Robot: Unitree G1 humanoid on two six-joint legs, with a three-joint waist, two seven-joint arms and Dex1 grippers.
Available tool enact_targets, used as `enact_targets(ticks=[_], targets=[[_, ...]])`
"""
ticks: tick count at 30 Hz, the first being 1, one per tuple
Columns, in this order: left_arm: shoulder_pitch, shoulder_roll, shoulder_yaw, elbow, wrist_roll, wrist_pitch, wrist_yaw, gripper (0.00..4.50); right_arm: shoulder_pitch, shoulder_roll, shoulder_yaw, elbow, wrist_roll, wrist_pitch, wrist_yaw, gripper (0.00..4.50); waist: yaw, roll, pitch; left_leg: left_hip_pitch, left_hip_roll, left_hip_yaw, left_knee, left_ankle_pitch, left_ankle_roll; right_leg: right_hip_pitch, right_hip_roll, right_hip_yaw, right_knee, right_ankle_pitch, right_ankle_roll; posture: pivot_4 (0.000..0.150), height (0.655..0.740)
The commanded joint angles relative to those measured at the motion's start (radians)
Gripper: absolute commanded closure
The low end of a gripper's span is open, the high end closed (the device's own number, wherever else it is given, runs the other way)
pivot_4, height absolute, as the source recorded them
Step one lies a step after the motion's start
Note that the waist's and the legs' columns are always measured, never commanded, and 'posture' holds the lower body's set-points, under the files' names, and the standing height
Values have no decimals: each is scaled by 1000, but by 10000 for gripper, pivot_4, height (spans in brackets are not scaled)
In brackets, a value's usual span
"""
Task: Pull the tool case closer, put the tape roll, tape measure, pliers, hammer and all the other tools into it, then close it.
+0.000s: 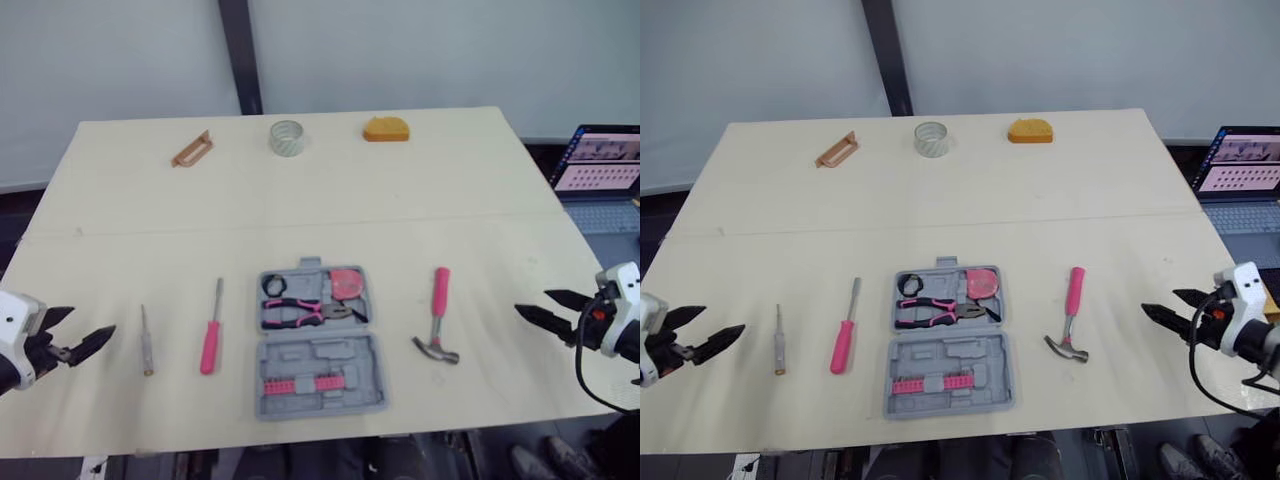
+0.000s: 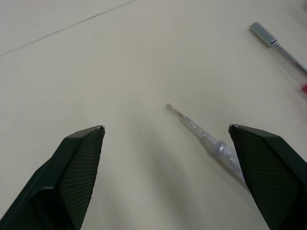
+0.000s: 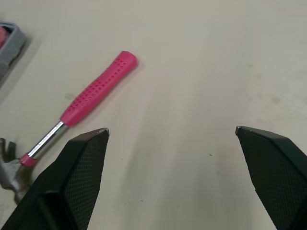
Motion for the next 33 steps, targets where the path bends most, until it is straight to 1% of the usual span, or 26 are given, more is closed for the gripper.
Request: enact_targets(ticks=[1, 5, 9, 13, 17, 20, 28, 29, 31, 32, 33], targets=[[-2, -3, 35, 6, -6, -42, 31, 351, -20, -4, -35, 25, 7, -39, -28, 85, -2, 0, 0, 0, 0, 0, 0, 0, 0, 0, 0, 0, 0, 0, 0, 1500, 7400], [-6, -13, 29, 21, -10, -64, 56, 351, -39, 15, -35, 47, -5, -98, -76, 85, -3, 0, 0, 0, 0, 0, 0, 0, 0, 0, 0, 0, 0, 0, 0, 1500, 7400], [-9, -21, 18, 8, -20, -57, 61, 351, -49, 17, -36, 70, 9, -100, -75, 85, -2, 0, 0, 0, 0, 0, 0, 0, 0, 0, 0, 0, 0, 0, 0, 1500, 7400], [-12, -22, 9, 4, -21, -53, 60, 351, -43, 20, -29, 53, 14, -104, -67, 85, -2, 0, 0, 0, 0, 0, 0, 0, 0, 0, 0, 0, 0, 0, 0, 1500, 7400], [-21, -29, -9, -4, -20, -49, 60, 351, -39, 28, -18, 28, 20, -85, -67, 85, -12, 0, 0, 0, -1, -7, -1, 0, 0, 5, -3, -6, 0, 0, 0, 1500, 7400], [-28, -29, -17, -4, -20, -49, 63, 351, -40, 31, -20, 17, 25, -77, -73, 85, -15, 0, 0, 2, -2, -12, -1, 1, 0, 10, -3, -12, -1, 0, 0, 1500, 7400], [-42, -27, -32, 2, -20, -50, 62, 351, -30, 26, -13, -4, 17, -72, -70, 85, -22, 1, 0, 2, -1, -6, -2, 1, 0, 6, -2, -5, -2, 0, 0, 1500, 7400], [-44, -28, -34, 2, -20, -50, 63, 351, -31, 28, -12, -7, 18, -68, -72, 85, -25, 1, 0, -1, -3, -13, -6, 2, 1, 15, -5, -11, -6, 0, 1, 1500, 7400], [-49, -30, -38, 3, -19, -50, 65, 351, -31, 28, -9, -11, 17, -65, -75, 85, -34, 3, 1, 0, -7, -31, -7, 3, 2, 30, -10, -29, -7, 0, 1, 1500, 7400], [-50, -30, -39, 3, -19, -50, 65, 351, -32, 28, -9, -12, 16, -64, -76, 85, -31, 1, 1, 7, -7, -34, -6, 4, 1, 29, -10, -32, -5, 0, 1, 1500, 7400], [-51, -30, -41, 4, -18, -51, 65, 351, -32, 29, -10, -12, 17, -61, -77, 85, -29, 1, 2, 8, -7, -28, -6, 4, 1, 26, -10, -29, -4, 0, 1, 1500, 7400]])
